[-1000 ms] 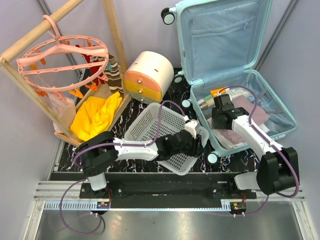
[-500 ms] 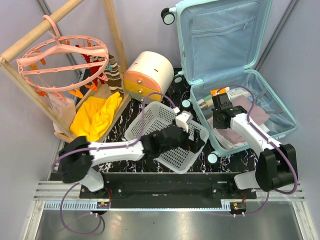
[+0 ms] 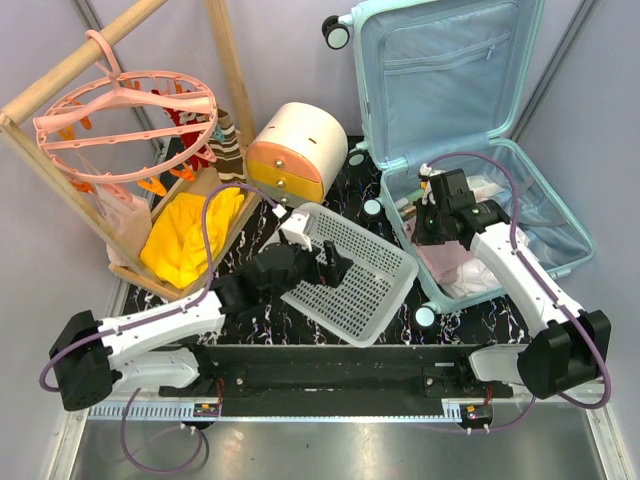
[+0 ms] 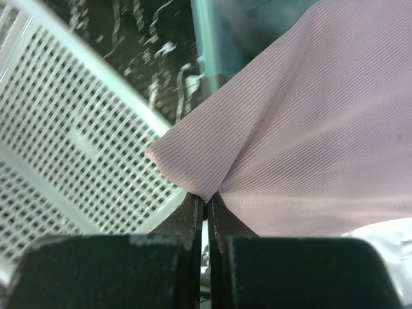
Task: Open, take out, and arrange the luggage
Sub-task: Pick up the clothes from the luggage.
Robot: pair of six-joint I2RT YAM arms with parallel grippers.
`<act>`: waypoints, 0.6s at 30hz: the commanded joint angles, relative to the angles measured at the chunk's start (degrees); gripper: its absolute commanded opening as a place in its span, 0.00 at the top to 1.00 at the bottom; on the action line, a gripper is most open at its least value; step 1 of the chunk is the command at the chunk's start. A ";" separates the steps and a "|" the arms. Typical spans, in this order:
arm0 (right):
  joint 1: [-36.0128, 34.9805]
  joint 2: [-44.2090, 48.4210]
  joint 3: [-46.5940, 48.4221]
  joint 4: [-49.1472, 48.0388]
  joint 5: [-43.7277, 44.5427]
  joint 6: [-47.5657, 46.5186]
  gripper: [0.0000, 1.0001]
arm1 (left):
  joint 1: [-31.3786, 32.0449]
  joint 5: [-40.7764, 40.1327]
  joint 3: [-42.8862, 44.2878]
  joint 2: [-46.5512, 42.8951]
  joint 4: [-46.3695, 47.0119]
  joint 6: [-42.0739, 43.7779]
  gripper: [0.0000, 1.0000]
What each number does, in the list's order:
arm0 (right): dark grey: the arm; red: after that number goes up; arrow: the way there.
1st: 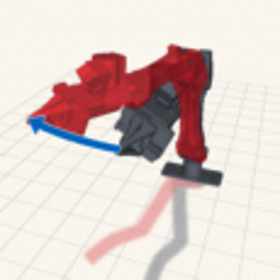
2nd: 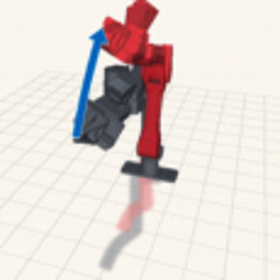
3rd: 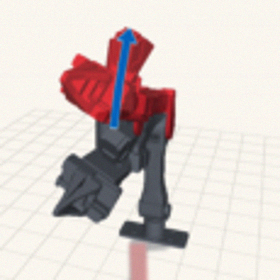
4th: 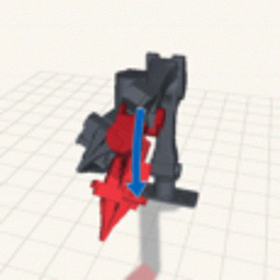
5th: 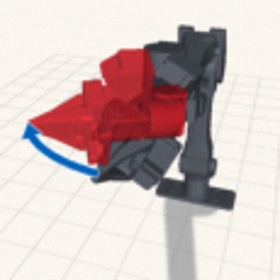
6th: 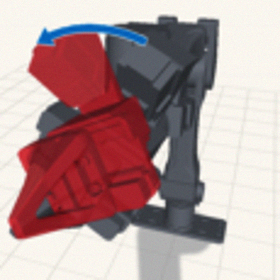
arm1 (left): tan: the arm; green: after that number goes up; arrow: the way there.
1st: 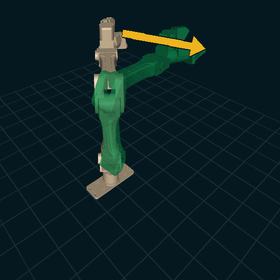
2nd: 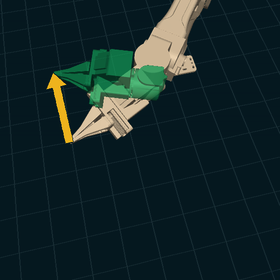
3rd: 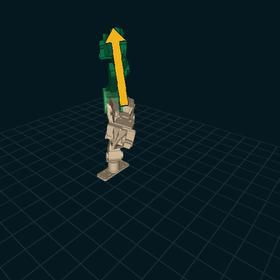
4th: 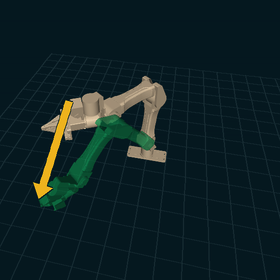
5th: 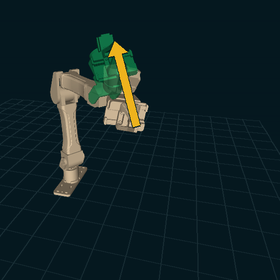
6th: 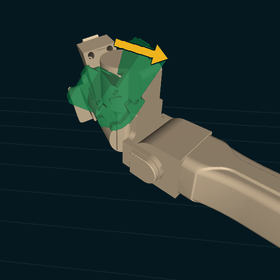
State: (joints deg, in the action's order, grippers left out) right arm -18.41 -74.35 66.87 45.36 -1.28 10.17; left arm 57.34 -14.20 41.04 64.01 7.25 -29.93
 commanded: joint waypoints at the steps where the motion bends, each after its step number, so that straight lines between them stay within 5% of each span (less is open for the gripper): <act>1: -2.94 -1.32 4.05 2.36 -10.22 0.19 1.00 | -2.58 -1.01 -3.06 -6.08 0.05 0.40 0.01; 18: -18.41 -12.13 10.03 0.43 -13.92 6.69 1.00 | -7.07 -4.61 -7.37 -20.58 -8.65 1.02 0.01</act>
State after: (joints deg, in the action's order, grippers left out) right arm -33.85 -84.77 74.59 48.64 -10.72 13.91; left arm 50.87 -16.01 34.02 46.48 -0.43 -29.89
